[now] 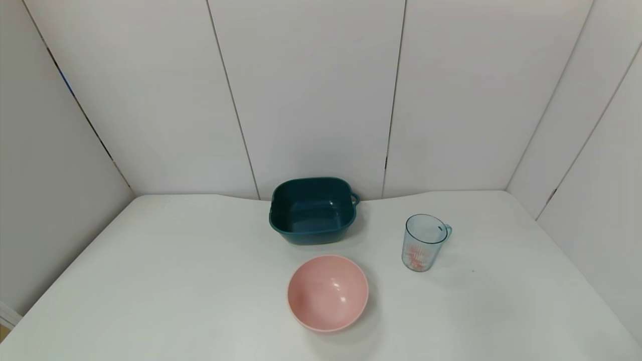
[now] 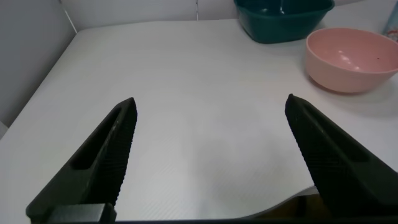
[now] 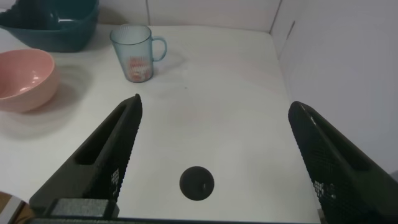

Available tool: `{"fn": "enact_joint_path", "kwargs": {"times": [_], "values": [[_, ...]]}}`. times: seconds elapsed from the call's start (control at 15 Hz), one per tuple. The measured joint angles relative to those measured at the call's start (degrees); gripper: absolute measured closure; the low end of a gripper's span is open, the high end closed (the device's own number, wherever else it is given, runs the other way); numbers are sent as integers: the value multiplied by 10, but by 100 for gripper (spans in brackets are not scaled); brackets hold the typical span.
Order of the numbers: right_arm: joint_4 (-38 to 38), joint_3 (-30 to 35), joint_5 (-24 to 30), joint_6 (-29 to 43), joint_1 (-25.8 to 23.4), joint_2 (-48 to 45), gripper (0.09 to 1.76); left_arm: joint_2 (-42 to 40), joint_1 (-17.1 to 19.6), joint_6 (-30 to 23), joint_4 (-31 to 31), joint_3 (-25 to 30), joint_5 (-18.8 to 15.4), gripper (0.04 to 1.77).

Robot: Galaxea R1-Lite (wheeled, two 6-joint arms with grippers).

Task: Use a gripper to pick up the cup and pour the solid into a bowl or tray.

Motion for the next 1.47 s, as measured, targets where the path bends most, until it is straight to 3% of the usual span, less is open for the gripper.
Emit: {"fn": "enact_joint_path", "kwargs": {"times": [0.27,0.67,1.13,1.47], "values": [[-31,-73,3,2,45,178,14,0,0,0,0,0,0,9],[-171,-94,4,24,148,442,14,0,0,0,0,0,0,9],[-383,-88,4,40,190,722,14,0,0,0,0,0,0,9],[-516,-94,-11,43,217,858,14,0,0,0,0,0,0,9]]}}
